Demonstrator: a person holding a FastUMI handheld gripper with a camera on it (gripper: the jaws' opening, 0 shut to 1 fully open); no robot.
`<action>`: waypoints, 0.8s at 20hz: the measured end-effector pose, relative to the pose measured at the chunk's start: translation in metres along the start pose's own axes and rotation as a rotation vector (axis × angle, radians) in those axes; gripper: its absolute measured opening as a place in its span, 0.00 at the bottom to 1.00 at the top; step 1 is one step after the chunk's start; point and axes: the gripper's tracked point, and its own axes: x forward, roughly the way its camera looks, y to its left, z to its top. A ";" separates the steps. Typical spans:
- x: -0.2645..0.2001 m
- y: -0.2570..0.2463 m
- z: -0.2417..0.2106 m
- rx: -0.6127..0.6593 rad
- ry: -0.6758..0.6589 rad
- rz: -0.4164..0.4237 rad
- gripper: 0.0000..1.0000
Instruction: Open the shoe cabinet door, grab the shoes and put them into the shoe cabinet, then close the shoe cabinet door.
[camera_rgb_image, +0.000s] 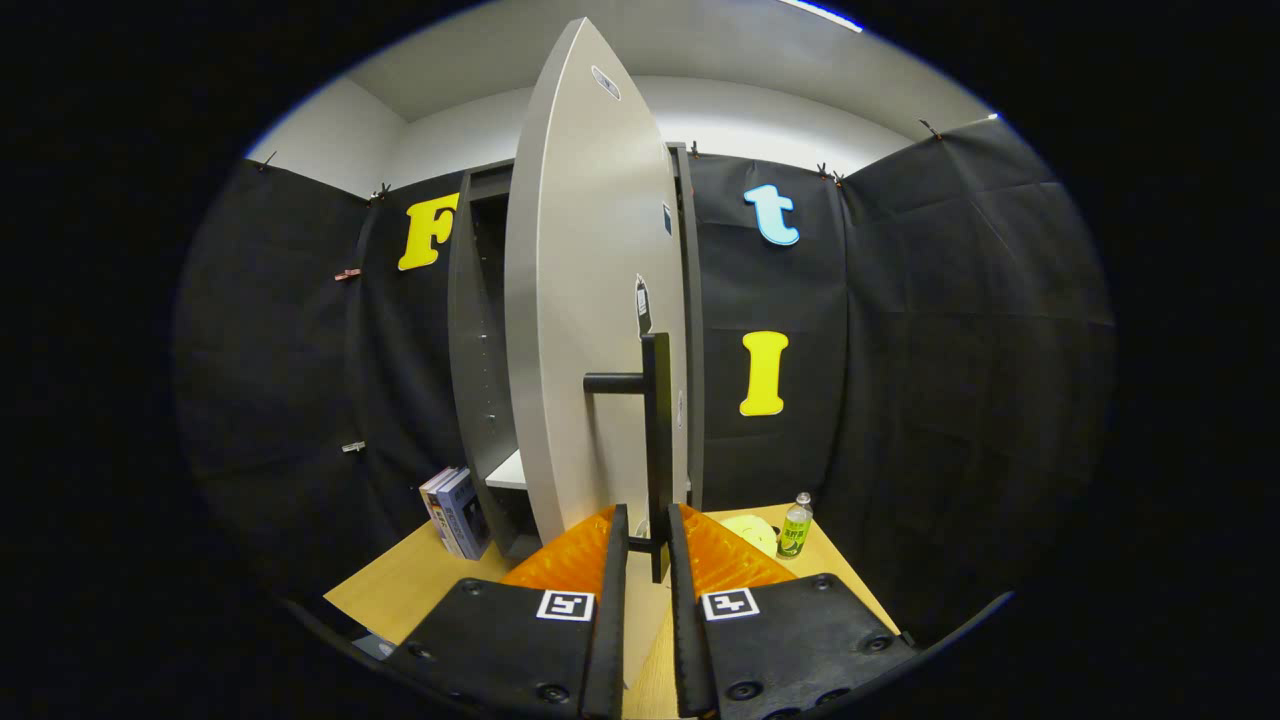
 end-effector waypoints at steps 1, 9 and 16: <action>-0.004 -0.003 -0.001 0.002 0.001 -0.006 0.25; -0.033 -0.015 0.007 0.016 -0.051 -0.053 0.19; -0.034 0.029 -0.014 -0.020 -0.024 0.043 0.20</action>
